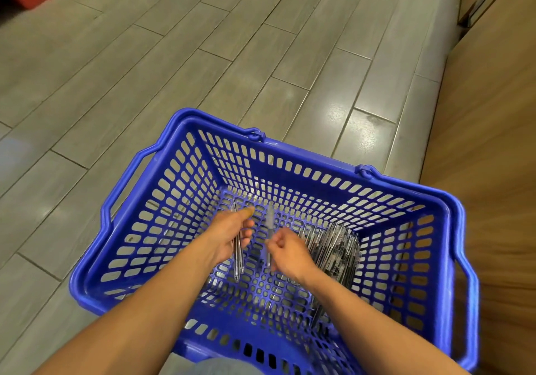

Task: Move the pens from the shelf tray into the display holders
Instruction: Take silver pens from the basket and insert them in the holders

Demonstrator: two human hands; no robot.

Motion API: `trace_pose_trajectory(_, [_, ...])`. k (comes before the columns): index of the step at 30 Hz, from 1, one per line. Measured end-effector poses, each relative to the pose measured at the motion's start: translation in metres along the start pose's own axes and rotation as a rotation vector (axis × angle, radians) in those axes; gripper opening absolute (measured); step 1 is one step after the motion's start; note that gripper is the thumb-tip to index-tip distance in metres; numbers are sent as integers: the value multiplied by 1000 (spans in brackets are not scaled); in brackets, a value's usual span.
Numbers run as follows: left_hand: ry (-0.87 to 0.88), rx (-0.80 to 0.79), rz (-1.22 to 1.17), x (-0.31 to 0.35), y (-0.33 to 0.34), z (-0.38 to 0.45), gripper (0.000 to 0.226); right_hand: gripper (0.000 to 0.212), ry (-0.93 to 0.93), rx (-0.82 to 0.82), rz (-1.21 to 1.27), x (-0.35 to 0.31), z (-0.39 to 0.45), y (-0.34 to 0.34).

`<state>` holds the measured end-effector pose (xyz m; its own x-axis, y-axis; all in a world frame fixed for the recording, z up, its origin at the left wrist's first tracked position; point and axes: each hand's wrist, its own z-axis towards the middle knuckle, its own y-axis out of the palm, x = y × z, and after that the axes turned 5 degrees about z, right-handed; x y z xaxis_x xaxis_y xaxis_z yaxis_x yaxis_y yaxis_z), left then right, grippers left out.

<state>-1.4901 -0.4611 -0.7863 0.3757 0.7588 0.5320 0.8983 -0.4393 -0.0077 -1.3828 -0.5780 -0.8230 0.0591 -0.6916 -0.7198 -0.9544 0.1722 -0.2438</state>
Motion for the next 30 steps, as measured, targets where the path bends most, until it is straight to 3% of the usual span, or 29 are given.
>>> trace_pose_trajectory(3, [3, -39, -9, 1, 2, -2, 25, 12, -178, -145, 70, -13, -15, 18])
trace_pose_trajectory(8, [-39, -21, -49, -1, 1, -1, 13, 17, -208, -217, 160, -16, -20, 27])
trace_pose_trajectory(11, [-29, 29, -5, -4, -1, 2, 10, 24, -107, 36, -14, -2, -8, 10])
trace_pose_trajectory(14, [-22, 45, 17, -7, -3, 3, 9, 16, 155, 283, -317, 21, 4, -7])
trace_pose_trajectory(16, [-26, 45, 23, -7, -4, 3, 7, 23, 254, 304, -437, 31, 8, -8])
trace_pose_trajectory(19, [-27, 31, 46, -5, -3, 1, 9, 24, 239, 298, -580, 38, 13, -2])
trace_pose_trajectory(25, [-34, -1, 79, 3, 0, -3, 10, 50, 262, 368, -598, 45, 20, 2])
trace_pose_trajectory(30, [-31, -11, 66, 2, 1, -3, 10, 15, 361, 337, -540, 38, 21, -2])
